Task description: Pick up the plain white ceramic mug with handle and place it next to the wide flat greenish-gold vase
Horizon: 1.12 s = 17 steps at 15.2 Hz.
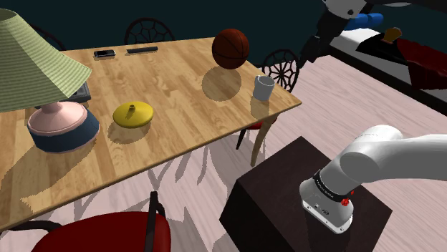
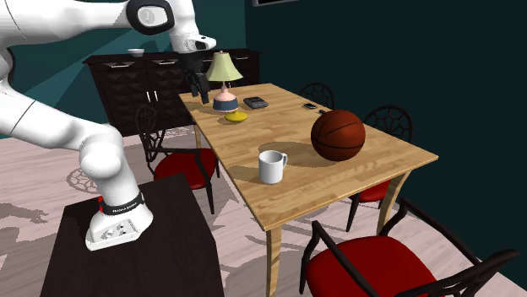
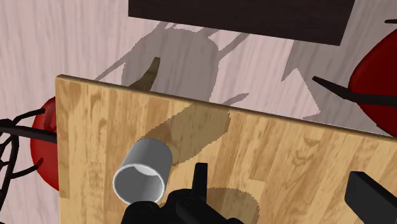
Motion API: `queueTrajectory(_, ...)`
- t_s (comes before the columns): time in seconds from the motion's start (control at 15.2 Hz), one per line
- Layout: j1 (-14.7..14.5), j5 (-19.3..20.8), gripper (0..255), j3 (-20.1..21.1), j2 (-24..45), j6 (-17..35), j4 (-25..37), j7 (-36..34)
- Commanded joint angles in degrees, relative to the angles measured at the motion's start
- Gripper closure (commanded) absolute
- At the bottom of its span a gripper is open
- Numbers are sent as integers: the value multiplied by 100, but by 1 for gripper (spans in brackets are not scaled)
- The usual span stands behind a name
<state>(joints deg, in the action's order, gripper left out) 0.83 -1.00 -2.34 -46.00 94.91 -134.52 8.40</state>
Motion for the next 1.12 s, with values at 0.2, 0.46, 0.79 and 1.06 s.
queueTrajectory(0.2, 49, 51, 0, -60, 418, 553, -155, 17)
queueTrajectory(0.46, 108, 107, 0, -147, 1065, 1273, -254, 35)
queueTrajectory(0.79, 173, 148, 0, -262, 1993, 2118, -202, 60)
queueTrajectory(1.06, 219, 146, 0, -355, 2804, 2724, -22, 89)
